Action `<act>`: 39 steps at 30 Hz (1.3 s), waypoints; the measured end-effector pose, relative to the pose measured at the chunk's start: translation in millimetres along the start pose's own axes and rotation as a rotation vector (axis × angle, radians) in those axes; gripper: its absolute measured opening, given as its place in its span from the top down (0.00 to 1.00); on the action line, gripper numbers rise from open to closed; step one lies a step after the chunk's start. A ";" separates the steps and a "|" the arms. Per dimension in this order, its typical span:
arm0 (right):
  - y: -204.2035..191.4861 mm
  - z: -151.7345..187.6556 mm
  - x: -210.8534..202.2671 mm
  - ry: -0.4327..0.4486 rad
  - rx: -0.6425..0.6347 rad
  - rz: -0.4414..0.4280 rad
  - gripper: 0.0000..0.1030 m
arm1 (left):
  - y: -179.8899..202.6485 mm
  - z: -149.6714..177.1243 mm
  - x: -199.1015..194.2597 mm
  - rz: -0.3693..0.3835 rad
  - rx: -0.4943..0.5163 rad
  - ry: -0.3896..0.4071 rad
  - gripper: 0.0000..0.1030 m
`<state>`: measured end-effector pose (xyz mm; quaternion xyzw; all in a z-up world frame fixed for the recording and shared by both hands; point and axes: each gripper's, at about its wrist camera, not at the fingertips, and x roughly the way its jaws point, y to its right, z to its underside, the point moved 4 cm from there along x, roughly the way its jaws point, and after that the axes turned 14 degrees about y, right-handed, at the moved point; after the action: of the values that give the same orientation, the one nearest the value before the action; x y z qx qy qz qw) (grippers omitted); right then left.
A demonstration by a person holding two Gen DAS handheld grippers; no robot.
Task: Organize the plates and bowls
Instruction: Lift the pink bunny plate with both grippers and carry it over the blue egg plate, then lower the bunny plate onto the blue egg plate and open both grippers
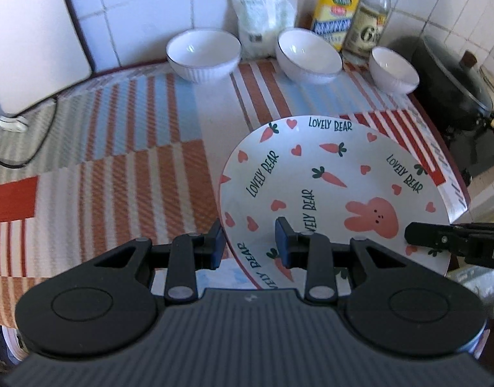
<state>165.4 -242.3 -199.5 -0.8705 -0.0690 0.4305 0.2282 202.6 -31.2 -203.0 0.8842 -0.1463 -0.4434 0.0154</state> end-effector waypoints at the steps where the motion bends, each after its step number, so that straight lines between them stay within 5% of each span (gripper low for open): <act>1: 3.7 1.0 1.8 -0.004 0.003 0.007 0.78 | 2.8 0.8 5.5 0.002 0.007 -0.012 0.70; 13: 36.1 12.9 22.6 -0.060 0.117 0.063 0.78 | 13.9 1.8 46.3 0.008 0.046 -0.103 0.70; 33: 31.7 14.0 42.5 -0.096 0.072 0.135 0.73 | 8.9 1.2 70.7 0.006 0.058 -0.170 0.70; 39: 27.7 11.7 47.5 -0.105 0.023 0.144 0.69 | 17.4 2.3 76.1 -0.026 0.160 -0.188 0.70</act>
<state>183.5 -247.8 -252.4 -0.8468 -0.0132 0.4914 0.2030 239.4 -68.4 -260.9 0.8388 -0.1705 -0.5116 -0.0746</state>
